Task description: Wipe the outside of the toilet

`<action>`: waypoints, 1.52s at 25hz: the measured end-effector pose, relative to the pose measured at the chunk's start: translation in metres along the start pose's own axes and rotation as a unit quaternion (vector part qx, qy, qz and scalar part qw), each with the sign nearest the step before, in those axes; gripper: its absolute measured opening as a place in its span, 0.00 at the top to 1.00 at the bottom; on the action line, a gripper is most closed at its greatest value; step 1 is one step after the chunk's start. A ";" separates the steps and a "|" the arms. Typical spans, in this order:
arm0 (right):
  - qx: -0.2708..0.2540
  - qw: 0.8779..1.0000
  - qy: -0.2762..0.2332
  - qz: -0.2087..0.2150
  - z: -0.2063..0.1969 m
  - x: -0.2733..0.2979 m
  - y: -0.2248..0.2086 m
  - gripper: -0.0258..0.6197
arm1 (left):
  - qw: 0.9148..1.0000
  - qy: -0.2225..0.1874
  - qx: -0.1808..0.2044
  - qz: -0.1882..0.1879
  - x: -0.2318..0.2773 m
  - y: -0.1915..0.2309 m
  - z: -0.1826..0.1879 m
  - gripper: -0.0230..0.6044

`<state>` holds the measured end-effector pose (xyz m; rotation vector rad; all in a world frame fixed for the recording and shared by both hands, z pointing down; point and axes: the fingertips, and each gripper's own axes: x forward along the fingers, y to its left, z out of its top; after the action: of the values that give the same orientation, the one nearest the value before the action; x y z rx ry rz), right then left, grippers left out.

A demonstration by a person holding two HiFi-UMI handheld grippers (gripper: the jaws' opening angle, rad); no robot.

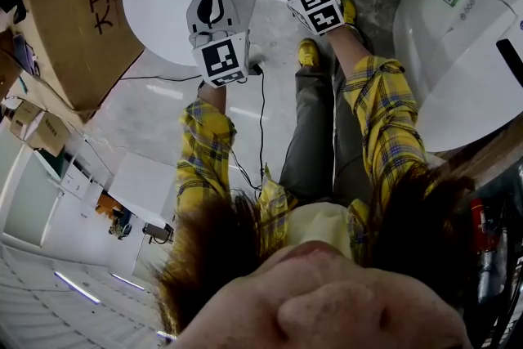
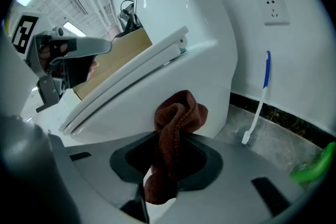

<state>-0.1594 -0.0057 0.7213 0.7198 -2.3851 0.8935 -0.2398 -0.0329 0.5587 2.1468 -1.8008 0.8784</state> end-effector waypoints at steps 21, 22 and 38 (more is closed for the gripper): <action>-0.001 0.998 0.033 0.048 -0.041 -0.030 0.087 0.77 | 1.000 0.018 0.000 0.006 -0.051 0.004 -0.027 0.95; -0.001 0.998 0.035 0.051 -0.042 -0.033 0.091 0.77 | 1.000 0.019 0.000 0.005 -0.053 0.003 -0.027 0.95; -0.016 1.000 -0.004 0.001 0.021 -0.110 0.084 0.77 | 0.999 0.013 -0.034 0.008 -0.097 0.007 0.004 0.95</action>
<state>-0.1351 0.0666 0.6039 0.7097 -2.4019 0.8519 -0.2529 0.0438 0.5000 2.0725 -1.8096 0.8321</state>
